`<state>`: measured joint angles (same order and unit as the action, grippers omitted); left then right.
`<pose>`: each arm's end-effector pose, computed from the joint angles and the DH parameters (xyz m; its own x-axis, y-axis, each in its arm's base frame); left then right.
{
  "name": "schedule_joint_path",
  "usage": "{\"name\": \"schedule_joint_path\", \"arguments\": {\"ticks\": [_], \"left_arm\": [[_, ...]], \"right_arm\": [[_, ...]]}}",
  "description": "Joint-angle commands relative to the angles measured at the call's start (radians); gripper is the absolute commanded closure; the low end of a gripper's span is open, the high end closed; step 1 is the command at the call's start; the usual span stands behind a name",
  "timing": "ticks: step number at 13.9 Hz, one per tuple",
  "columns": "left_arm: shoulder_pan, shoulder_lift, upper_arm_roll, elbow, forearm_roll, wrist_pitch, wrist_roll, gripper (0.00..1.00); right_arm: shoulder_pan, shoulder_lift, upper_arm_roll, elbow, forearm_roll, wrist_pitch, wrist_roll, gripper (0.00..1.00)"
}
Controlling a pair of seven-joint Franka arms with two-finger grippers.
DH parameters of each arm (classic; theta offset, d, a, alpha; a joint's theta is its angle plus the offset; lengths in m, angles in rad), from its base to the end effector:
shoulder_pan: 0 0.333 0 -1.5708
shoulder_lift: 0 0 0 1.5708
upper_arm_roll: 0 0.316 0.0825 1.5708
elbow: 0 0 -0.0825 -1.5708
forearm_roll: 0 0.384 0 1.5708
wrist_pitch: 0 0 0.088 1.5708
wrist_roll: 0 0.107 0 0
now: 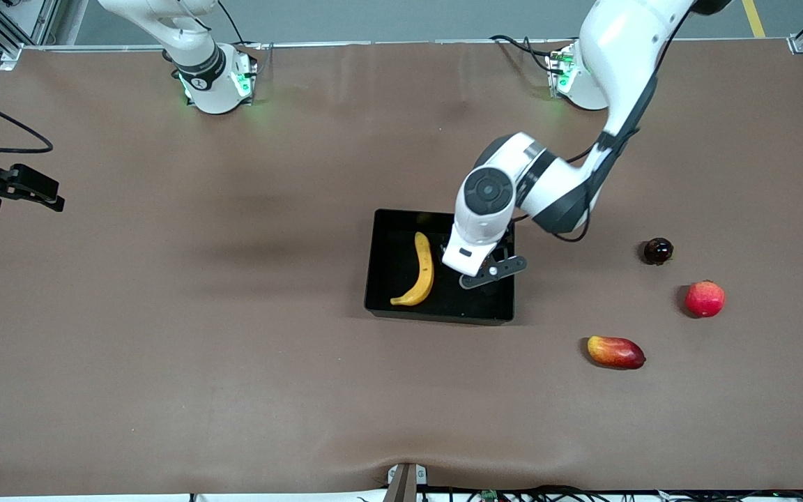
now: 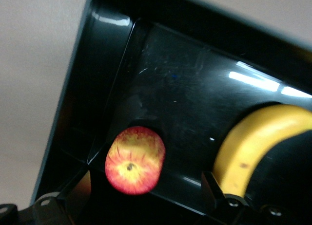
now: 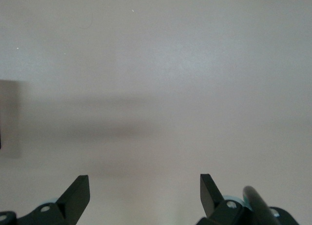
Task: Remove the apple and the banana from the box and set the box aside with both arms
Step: 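Reach the left gripper into the black tray and grasp the apple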
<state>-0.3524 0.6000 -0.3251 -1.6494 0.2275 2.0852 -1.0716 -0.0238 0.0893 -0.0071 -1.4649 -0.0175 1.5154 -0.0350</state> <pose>0.5428 -0.3914 0.2671 0.9495 0.3080 -0.0602 0.3002 -0.9474 -0.1113 0.5764 -0.0196 0.6189 0.9992 0.0032 -0.0394 0.0038 -0.9999 0.0168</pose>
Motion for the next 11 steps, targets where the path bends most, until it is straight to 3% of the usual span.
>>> {"name": "schedule_joint_path", "arguments": {"ticks": [1, 6, 7, 10, 11], "left_arm": [[-0.005, 0.023, 0.001, -0.019, 0.047, 0.012, -0.037, 0.0], [-0.005, 0.079, 0.001, -0.021, 0.055, 0.012, -0.036, 0.0], [-0.003, 0.087, 0.001, -0.021, 0.064, 0.012, -0.036, 0.22], [-0.003, 0.077, 0.0, -0.006, 0.064, 0.004, -0.024, 1.0], [-0.003, 0.067, 0.0, 0.006, 0.064, 0.001, -0.027, 1.0]], "right_arm": [[-0.012, 0.003, 0.01, 0.005, -0.016, 0.002, -0.008, 0.0], [-0.011, 0.003, 0.01, 0.005, -0.016, 0.002, -0.008, 0.0], [-0.011, 0.003, 0.01, 0.005, -0.016, 0.002, -0.008, 0.0], [-0.011, 0.003, 0.01, 0.005, -0.016, 0.002, -0.006, 0.0], [-0.011, 0.003, 0.01, 0.005, -0.016, 0.002, -0.008, 0.0]]}}
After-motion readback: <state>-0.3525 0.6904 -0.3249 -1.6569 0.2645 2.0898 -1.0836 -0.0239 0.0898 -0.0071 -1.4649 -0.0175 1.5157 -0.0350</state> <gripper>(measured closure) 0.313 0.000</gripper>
